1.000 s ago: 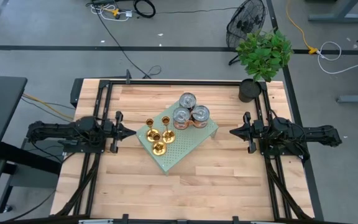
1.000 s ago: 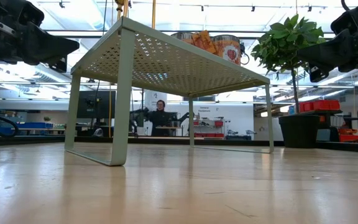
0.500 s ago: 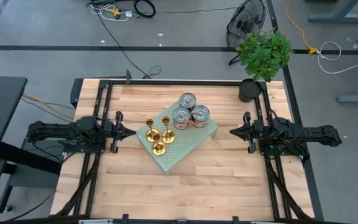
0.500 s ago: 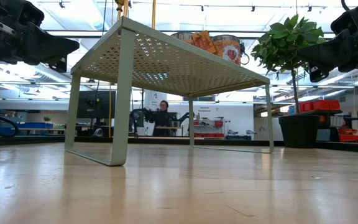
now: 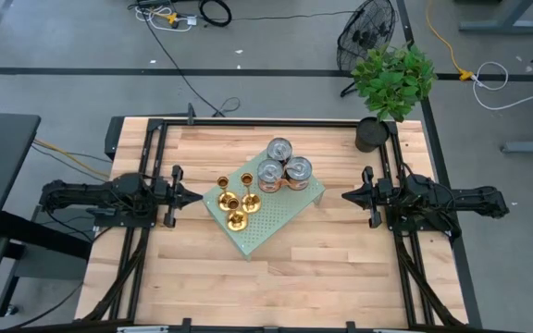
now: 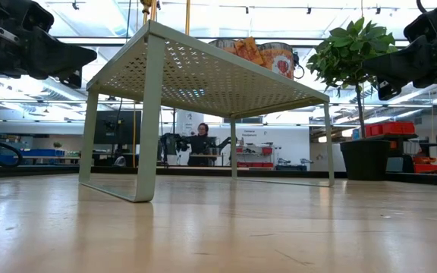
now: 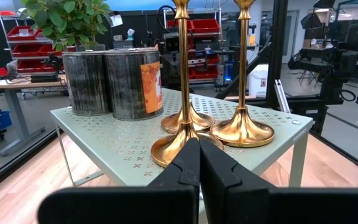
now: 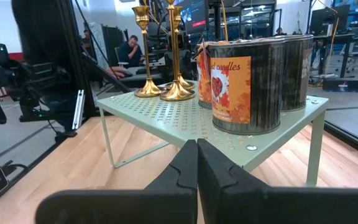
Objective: Pick & Place candle stick holders
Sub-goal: Return to Home Position
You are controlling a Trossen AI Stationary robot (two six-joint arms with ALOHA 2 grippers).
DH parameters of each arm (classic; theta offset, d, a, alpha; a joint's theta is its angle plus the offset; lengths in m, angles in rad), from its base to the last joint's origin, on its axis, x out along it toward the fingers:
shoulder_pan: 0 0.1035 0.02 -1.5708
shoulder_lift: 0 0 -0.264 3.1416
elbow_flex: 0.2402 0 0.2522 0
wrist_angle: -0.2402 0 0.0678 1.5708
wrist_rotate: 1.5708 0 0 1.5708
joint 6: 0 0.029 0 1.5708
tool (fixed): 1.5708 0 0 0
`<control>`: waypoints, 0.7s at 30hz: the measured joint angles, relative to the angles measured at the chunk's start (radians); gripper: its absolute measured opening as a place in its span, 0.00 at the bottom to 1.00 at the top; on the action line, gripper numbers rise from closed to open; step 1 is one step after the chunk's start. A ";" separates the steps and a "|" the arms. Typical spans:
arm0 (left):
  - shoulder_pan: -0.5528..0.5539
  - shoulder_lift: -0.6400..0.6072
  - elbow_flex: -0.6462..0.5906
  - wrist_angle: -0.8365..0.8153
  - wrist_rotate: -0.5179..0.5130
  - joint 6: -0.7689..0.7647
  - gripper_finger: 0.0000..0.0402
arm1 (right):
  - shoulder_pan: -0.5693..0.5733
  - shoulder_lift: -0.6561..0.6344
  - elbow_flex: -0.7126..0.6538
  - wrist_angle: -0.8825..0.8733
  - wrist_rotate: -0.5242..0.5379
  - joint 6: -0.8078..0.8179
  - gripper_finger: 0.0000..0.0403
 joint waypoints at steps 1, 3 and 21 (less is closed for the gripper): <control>0.000 0.000 0.000 0.000 0.000 0.000 0.01 | 0.000 0.000 0.000 0.000 0.000 0.000 0.01; 0.000 0.000 0.000 0.000 0.000 0.000 0.01 | 0.000 0.000 0.000 0.000 0.000 0.000 0.01; 0.000 0.000 0.000 0.000 0.000 0.000 0.07 | 0.000 0.000 0.000 0.000 0.000 0.000 0.01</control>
